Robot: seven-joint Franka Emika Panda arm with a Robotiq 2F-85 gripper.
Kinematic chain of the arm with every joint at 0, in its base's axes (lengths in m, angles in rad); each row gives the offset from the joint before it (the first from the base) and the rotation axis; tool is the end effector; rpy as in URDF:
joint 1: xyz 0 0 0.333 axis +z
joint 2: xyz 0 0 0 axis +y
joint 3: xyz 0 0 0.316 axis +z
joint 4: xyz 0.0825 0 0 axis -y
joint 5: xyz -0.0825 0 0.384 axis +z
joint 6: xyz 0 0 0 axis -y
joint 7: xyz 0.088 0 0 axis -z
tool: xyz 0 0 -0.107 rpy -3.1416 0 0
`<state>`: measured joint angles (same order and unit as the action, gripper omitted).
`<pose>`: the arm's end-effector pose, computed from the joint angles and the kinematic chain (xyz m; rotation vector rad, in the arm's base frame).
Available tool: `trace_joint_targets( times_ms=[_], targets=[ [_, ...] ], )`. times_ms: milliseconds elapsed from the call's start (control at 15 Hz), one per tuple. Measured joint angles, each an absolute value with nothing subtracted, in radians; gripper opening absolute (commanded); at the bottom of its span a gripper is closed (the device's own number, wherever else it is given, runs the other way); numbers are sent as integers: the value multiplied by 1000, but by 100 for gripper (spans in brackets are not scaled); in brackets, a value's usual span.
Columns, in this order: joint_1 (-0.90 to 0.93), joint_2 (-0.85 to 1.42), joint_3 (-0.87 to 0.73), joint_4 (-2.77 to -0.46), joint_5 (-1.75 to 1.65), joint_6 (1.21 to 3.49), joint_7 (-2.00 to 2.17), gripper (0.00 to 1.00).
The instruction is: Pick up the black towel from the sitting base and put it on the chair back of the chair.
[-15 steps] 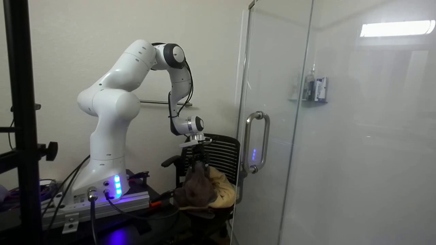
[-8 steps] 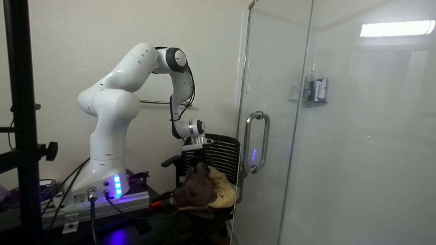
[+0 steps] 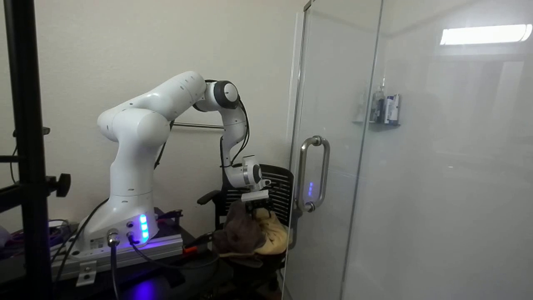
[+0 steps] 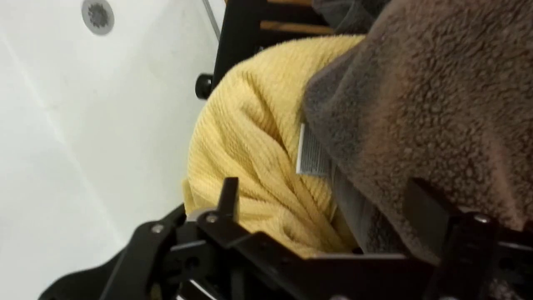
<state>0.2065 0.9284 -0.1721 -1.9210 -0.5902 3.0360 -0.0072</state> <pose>0.5852 0.0600 0.0211 2.7133 0.9996 0.2296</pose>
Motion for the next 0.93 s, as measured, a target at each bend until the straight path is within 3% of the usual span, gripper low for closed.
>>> trace_joint_targets(
  times_ms=[200,533,933],
  targets=[
    [151,937,-87,-1904,-552,3088,-121,100],
    [171,926,-83,-1925,-472,3054,-141,100],
    [306,760,-164,-2086,-425,2950,-54,100]
  ],
)
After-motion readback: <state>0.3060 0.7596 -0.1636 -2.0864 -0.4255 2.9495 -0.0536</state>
